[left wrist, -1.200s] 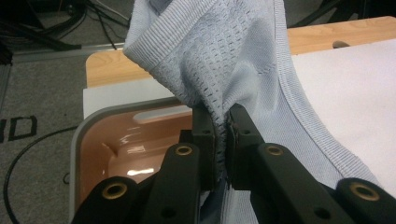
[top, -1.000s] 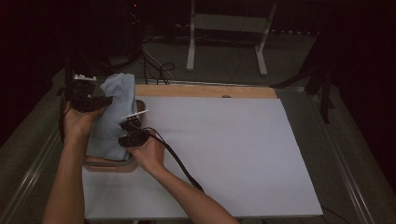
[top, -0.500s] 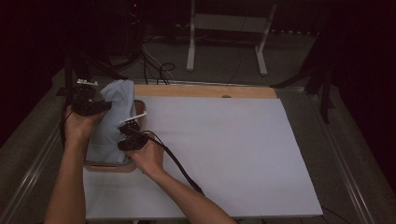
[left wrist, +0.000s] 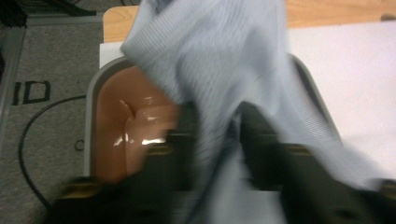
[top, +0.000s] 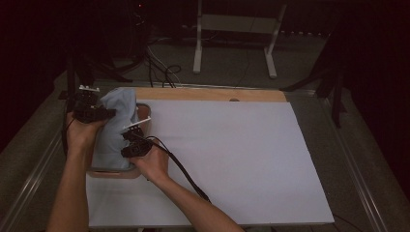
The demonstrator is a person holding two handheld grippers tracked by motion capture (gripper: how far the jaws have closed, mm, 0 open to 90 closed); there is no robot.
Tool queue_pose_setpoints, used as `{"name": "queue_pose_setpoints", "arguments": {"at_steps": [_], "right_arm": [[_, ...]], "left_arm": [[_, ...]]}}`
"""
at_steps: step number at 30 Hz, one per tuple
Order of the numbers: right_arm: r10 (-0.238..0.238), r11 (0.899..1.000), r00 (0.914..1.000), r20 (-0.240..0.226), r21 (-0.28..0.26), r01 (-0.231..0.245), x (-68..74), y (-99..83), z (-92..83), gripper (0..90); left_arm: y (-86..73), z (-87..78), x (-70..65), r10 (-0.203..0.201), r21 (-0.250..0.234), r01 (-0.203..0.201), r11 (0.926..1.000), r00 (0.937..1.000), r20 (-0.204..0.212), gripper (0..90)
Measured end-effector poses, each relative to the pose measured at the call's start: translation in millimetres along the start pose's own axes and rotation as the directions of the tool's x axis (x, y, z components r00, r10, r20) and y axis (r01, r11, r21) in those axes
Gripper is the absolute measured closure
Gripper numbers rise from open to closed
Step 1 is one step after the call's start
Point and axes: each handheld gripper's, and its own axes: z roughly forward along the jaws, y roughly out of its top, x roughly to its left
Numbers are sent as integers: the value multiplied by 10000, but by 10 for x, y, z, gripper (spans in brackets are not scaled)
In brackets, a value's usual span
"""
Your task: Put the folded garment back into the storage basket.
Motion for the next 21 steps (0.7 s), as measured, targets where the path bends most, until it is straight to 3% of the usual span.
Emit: {"name": "queue_pose_setpoints", "arguments": {"at_steps": [2,4,7,11,16,21], "right_arm": [[66,10000,10000,-1,34,-66,-3,-2,11,773],[158,9998,9999,-30,80,-158,-13,-1,19,773],[148,9999,9999,-27,84,-148,-15,0,18,772],[185,9998,9998,-44,104,-184,-13,3,17,772],[184,9998,9998,-92,-17,-184,-14,17,-7,773],[119,9995,9998,-162,-287,-124,-8,48,-62,776]], "left_arm": [[17,-12,-31,65,-202,-66,9998,10000,-57,368],[25,-12,-49,121,-233,-125,9997,9998,-163,293],[14,27,-104,262,-197,-262,9995,9997,-34,277],[2,43,-129,428,-104,-428,9990,9991,15,306],[-73,115,-200,716,188,-723,9972,9967,380,423],[-162,247,-245,917,835,-978,9917,9931,733,533]]}}
